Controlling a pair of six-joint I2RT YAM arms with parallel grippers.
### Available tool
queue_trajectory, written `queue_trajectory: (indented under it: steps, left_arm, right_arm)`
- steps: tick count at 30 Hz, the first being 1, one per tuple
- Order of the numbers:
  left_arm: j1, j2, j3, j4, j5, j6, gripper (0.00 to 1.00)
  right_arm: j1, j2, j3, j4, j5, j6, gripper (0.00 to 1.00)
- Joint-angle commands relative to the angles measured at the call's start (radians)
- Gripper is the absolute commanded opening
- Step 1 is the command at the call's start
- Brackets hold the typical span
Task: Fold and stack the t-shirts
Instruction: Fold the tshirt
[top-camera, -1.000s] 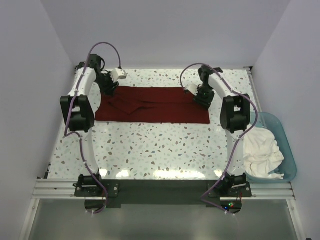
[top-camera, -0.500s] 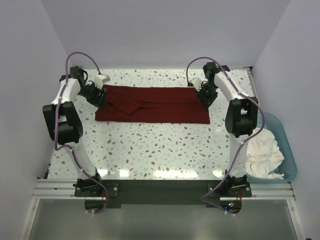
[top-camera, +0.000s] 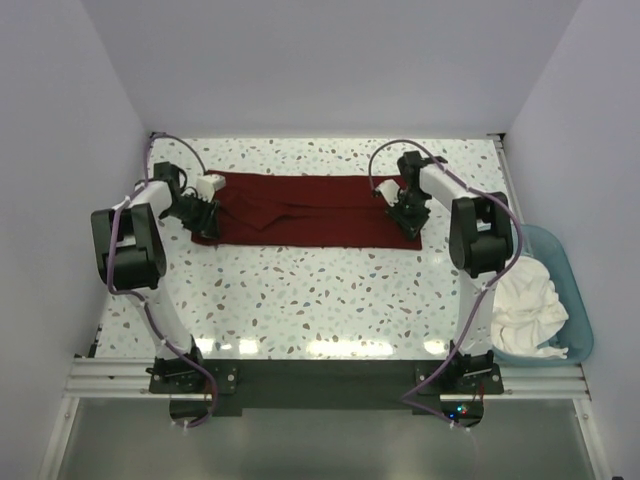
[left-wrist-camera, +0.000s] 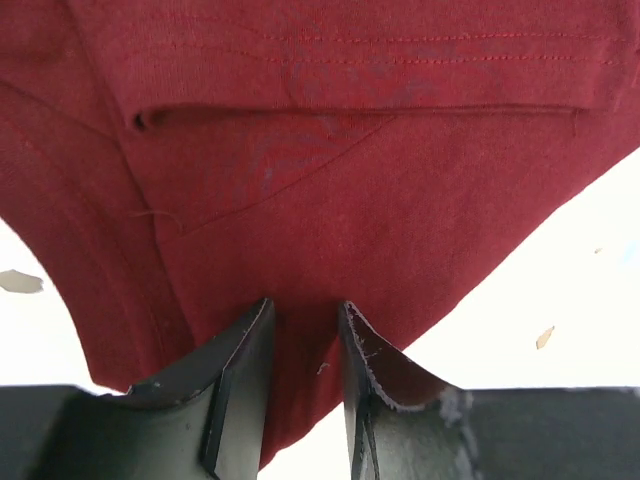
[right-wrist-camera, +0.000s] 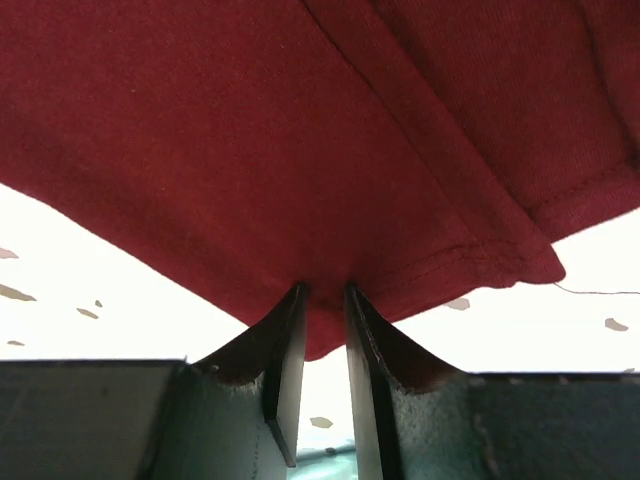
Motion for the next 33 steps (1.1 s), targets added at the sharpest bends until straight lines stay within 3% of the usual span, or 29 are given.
queue_trajectory:
  steps: [1, 6, 10, 13, 19, 26, 33]
  left_arm:
    - [-0.002, -0.016, -0.129, 0.029, -0.062, -0.028, 0.36]
    - [-0.001, -0.129, -0.202, -0.005, -0.002, -0.043, 0.35]
    - [0.001, -0.249, -0.159, -0.011, 0.096, -0.068, 0.41]
    - [0.001, -0.254, -0.089, 0.006, 0.131, -0.112, 0.44]
    - [0.001, -0.180, -0.012, 0.118, 0.187, -0.296, 0.49]
    - [0.002, -0.130, -0.022, 0.257, 0.196, -0.523, 0.56]
    - [0.028, -0.117, -0.088, 0.231, 0.162, -0.571, 0.56]
  right_arm:
    - [-0.013, 0.000, -0.117, 0.083, 0.062, -0.026, 0.26]
    - [-0.012, -0.105, -0.182, 0.058, 0.090, -0.063, 0.25]
    - [-0.006, -0.166, -0.001, -0.011, -0.032, -0.034, 0.30]
    - [0.046, -0.172, 0.105, -0.029, -0.154, 0.016, 0.36]
    - [0.250, -0.169, 0.181, 0.144, -0.266, 0.050, 0.41]
    - [0.499, -0.073, 0.207, 0.412, -0.287, -0.052, 0.49]
    - [0.615, 0.119, 0.378, 0.453, -0.307, -0.100, 0.49]
